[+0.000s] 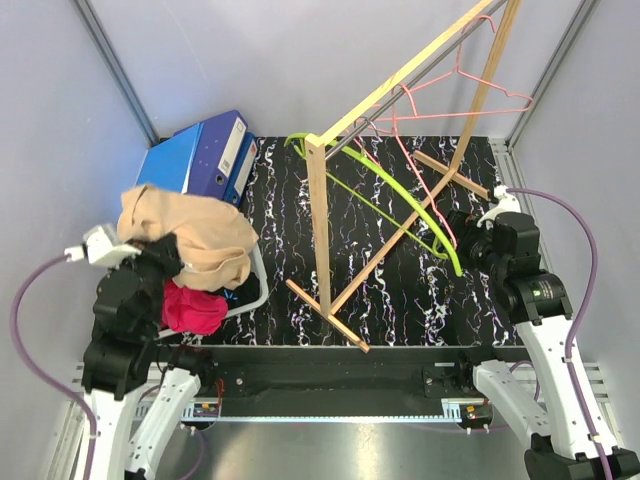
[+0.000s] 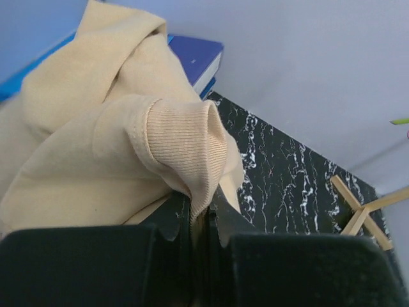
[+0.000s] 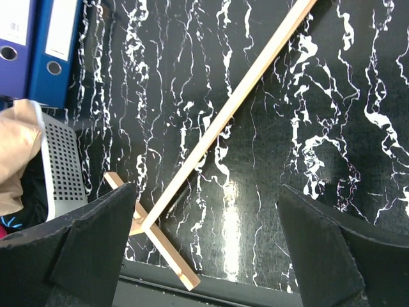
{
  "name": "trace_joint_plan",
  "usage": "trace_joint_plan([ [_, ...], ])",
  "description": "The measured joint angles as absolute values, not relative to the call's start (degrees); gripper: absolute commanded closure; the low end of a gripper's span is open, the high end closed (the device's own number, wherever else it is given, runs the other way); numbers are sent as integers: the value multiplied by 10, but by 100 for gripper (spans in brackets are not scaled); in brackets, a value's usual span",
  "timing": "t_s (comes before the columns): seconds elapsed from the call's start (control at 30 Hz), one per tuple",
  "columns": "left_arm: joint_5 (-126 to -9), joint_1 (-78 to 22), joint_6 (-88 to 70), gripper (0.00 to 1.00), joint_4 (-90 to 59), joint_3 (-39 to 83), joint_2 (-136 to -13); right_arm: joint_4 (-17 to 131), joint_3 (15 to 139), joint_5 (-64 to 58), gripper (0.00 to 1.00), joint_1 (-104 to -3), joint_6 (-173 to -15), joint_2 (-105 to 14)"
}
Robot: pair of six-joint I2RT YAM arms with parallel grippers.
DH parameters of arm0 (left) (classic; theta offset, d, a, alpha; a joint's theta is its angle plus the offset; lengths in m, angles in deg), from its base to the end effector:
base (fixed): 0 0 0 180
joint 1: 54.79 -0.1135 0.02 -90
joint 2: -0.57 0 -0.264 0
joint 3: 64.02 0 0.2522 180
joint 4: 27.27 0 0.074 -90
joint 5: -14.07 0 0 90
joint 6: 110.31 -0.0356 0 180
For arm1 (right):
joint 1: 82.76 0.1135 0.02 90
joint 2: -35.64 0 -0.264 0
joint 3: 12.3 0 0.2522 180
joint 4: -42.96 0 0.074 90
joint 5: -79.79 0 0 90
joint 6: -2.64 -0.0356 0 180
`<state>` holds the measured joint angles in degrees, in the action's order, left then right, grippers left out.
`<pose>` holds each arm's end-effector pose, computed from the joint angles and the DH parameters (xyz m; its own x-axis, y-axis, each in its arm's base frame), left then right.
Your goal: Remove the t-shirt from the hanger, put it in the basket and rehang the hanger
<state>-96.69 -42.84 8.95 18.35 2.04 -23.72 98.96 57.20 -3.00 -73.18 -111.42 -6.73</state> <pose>0.0755 -0.0031 0.3829 0.0172 -0.4708 -0.8821 -0.1650 0.8688 -0.4669 0.1424 0.0286 0.3536 -0.5462 0.3180 -0.7749 -0.0556 0.9093 0.4124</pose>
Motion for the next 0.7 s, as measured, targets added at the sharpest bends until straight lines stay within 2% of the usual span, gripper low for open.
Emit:
trace_joint_plan([
  [0.17, -1040, -429, 237, 100, 262, 3, -171, 984, 562, -19, 0, -732, -1118, -72],
  [0.33, -1088, -429, 376, 100, 324, -1, -184, 982, 562, -10, 0, -732, -1123, -75],
  [0.53, -1144, -429, 521, 99, 378, -78, -185, 980, 556, 5, 0, -732, -1138, -69],
  [0.57, -1153, -429, 536, 94, 382, -97, -184, 980, 551, 7, 0, -732, -1142, -66],
  [0.63, -1162, -429, 562, 89, 392, -126, -184, 979, 539, 15, 0, -732, -1152, -63],
  [0.7, -1165, -429, 582, 78, 401, -146, -184, 979, 527, 24, 0, -732, -1161, -63],
])
